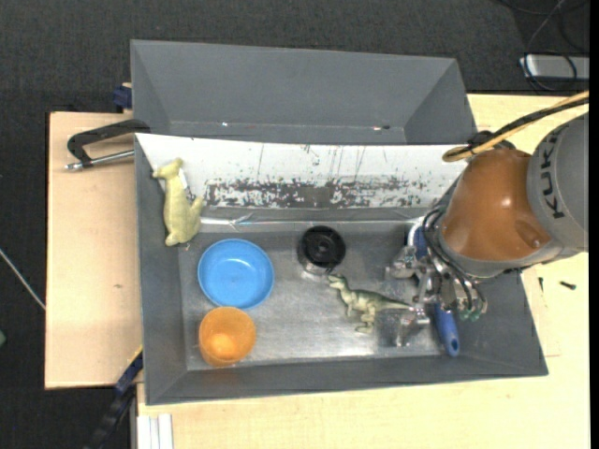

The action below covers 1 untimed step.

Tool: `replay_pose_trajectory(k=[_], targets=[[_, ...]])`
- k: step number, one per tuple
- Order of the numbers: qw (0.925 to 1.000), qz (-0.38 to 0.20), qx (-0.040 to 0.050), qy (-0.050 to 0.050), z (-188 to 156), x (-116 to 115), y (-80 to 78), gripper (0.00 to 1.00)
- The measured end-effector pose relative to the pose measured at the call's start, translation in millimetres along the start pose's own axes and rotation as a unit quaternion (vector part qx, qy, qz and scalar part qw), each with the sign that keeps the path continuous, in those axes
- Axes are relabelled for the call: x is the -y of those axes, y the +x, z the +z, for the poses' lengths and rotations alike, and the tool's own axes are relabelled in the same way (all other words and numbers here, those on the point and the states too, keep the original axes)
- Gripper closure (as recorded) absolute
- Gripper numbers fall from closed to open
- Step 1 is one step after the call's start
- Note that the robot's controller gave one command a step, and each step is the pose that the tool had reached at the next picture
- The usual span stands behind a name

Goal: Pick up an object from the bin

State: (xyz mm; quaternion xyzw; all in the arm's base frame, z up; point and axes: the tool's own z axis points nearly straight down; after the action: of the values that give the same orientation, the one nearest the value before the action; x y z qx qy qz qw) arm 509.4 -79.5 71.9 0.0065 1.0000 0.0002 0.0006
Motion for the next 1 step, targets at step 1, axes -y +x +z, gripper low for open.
replay_pose_trajectory(k=[1], targets=[[1.0, 0.0, 0.0057, 0.0, -1.0, -0.1, -2.8, 1.0]])
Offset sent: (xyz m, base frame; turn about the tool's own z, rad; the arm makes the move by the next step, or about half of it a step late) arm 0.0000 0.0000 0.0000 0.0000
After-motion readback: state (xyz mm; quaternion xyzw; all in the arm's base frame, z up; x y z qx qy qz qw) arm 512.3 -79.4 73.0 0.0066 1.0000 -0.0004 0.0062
